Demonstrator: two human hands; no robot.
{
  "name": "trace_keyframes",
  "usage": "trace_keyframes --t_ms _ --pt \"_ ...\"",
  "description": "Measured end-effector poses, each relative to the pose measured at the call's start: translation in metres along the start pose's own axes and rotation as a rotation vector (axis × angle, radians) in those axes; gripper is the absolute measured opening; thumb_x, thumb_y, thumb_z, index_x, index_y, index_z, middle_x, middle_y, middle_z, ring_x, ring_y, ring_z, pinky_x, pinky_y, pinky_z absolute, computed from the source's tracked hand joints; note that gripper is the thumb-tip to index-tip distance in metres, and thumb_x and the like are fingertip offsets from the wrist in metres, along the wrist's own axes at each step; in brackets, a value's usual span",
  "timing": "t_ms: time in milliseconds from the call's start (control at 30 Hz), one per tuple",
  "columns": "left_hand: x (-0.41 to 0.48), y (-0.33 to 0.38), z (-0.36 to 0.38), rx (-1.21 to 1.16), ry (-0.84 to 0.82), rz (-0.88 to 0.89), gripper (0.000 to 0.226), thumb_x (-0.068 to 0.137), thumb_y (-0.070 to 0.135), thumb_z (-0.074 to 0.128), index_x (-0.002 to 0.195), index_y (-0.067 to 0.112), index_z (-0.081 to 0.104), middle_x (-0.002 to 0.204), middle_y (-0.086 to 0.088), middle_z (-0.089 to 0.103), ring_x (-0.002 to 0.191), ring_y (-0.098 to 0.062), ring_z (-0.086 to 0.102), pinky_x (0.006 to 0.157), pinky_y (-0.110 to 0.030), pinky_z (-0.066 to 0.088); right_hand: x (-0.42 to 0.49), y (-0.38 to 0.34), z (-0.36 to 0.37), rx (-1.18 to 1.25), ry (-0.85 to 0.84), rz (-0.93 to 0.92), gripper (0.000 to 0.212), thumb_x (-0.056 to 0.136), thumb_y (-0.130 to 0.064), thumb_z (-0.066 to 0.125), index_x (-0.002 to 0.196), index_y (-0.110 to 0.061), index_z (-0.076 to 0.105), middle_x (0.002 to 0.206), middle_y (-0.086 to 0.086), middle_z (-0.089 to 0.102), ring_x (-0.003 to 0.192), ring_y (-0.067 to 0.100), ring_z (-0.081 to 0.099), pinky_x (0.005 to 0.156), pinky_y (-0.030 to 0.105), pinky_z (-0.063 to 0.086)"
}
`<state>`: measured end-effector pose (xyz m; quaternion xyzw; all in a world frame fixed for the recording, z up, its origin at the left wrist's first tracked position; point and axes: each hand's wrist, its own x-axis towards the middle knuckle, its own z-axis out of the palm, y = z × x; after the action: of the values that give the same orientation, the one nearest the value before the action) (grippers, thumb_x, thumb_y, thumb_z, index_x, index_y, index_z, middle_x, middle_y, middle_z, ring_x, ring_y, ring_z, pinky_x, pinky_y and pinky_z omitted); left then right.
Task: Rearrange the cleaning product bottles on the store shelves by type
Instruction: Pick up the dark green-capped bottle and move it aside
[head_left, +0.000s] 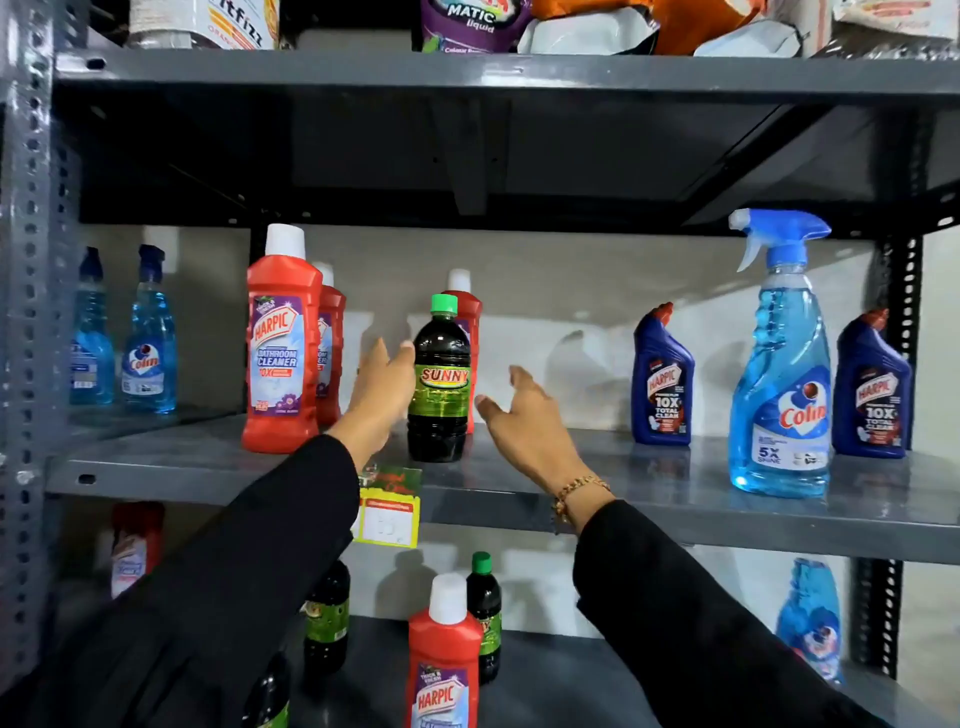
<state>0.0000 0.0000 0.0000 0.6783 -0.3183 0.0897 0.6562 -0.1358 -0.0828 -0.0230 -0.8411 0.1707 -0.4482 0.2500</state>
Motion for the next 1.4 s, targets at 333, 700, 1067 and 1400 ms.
trace_keyframes --t_ms 333,700,1067,1400 --pt "0.007 -0.016 -0.007 -0.157 -0.286 -0.125 0.041 0.093 0.038 0.048 0.13 0.02 0.046 0.126 0.0 0.057 0.1 -0.017 0.055 0.097 -0.043 0.034 0.035 -0.004 0.062 0.196 -0.095 0.186 0.035 0.086 -0.018 0.06 0.118 -0.008 0.051 0.118 0.017 0.064 0.106 0.031 0.06 0.082 0.03 0.044" --pt "-0.098 0.015 0.031 -0.028 0.174 0.537 0.039 0.093 0.046 0.039 0.103 0.017 0.063 0.084 0.005 0.066 0.076 -0.005 0.058 0.063 -0.014 0.041 -0.073 0.016 -0.015 0.274 0.344 -0.277 0.046 0.088 -0.032 0.056 0.131 -0.02 0.045 0.096 -0.018 0.051 0.1 0.012 0.05 0.088 0.018 0.041" --pt "-0.235 -0.122 0.08 0.035 0.01 0.588 0.056 0.095 0.05 0.028 0.122 0.004 0.046 0.101 -0.004 0.057 0.093 -0.002 0.051 0.081 0.001 0.032 -0.22 0.143 0.012 0.112 0.219 -0.174 0.063 0.082 -0.029 0.06 0.131 0.005 0.039 0.112 0.026 0.057 0.105 0.02 0.046 0.096 0.006 0.03" --pt "-0.245 -0.243 0.124 0.126 -0.581 -0.078 0.044 0.096 0.03 0.043 0.138 0.02 0.033 0.137 -0.004 0.048 0.12 -0.013 0.046 0.09 -0.015 0.033 -0.24 0.232 0.073 0.199 -0.125 0.414 0.055 0.079 -0.003 0.064 0.13 -0.009 0.044 0.119 0.018 0.064 0.108 0.034 0.061 0.081 0.024 0.04"
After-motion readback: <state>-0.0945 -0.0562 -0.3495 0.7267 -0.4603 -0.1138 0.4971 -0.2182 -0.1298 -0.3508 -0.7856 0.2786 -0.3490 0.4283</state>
